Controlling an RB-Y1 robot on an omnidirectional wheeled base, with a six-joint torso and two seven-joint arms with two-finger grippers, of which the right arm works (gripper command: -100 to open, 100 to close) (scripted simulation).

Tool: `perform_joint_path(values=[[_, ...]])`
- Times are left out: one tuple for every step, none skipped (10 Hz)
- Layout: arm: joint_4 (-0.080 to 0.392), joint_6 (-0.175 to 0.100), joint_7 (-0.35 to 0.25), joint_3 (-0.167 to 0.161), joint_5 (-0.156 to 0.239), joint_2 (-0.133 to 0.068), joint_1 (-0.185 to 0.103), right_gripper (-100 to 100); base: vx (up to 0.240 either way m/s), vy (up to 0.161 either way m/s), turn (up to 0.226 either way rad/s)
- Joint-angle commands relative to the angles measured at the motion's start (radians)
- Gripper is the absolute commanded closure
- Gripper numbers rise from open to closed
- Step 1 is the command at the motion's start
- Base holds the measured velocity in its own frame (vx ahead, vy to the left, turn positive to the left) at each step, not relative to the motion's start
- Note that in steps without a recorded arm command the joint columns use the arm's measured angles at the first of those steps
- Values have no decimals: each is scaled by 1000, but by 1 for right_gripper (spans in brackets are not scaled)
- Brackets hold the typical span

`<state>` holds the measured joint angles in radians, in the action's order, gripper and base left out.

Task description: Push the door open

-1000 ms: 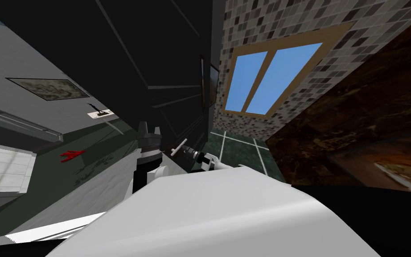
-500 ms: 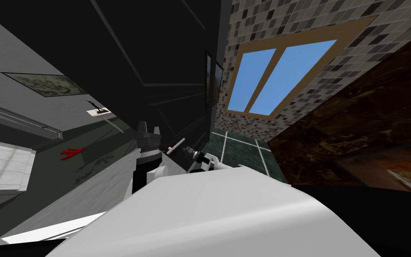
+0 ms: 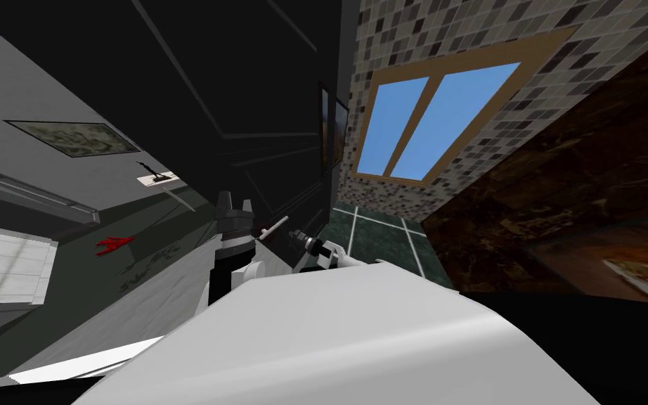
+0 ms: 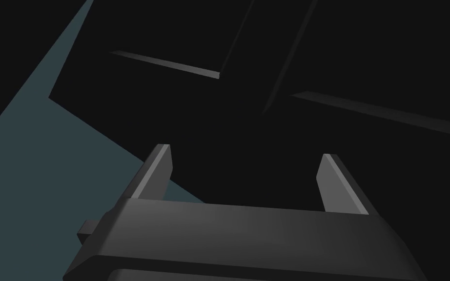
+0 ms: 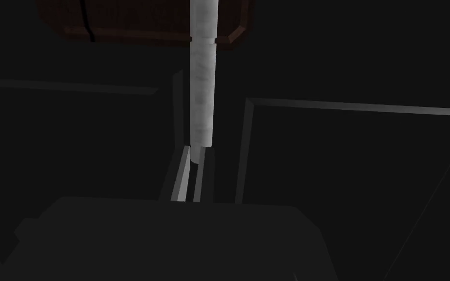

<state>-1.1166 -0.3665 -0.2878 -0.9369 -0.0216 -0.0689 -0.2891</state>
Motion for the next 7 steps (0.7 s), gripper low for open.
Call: perform_joint_path(values=[[15,5,10,25,1,1,-3,-100,-157,50,-102],[21,11,17,44,1,7,-3,-100,-167,67,-57],[30,18,27,69,2,21,-3,-100,-194,85,-112],[36,23,33,85,2,34,-3,-100,-168,46,-92],[30,16,29,73,1,25,0,-100,-68,13,-11],[35,19,34,81,0,15,-1,-100,36,103,53],[37,19,36,83,0,14,-2,-100,103,161,19]])
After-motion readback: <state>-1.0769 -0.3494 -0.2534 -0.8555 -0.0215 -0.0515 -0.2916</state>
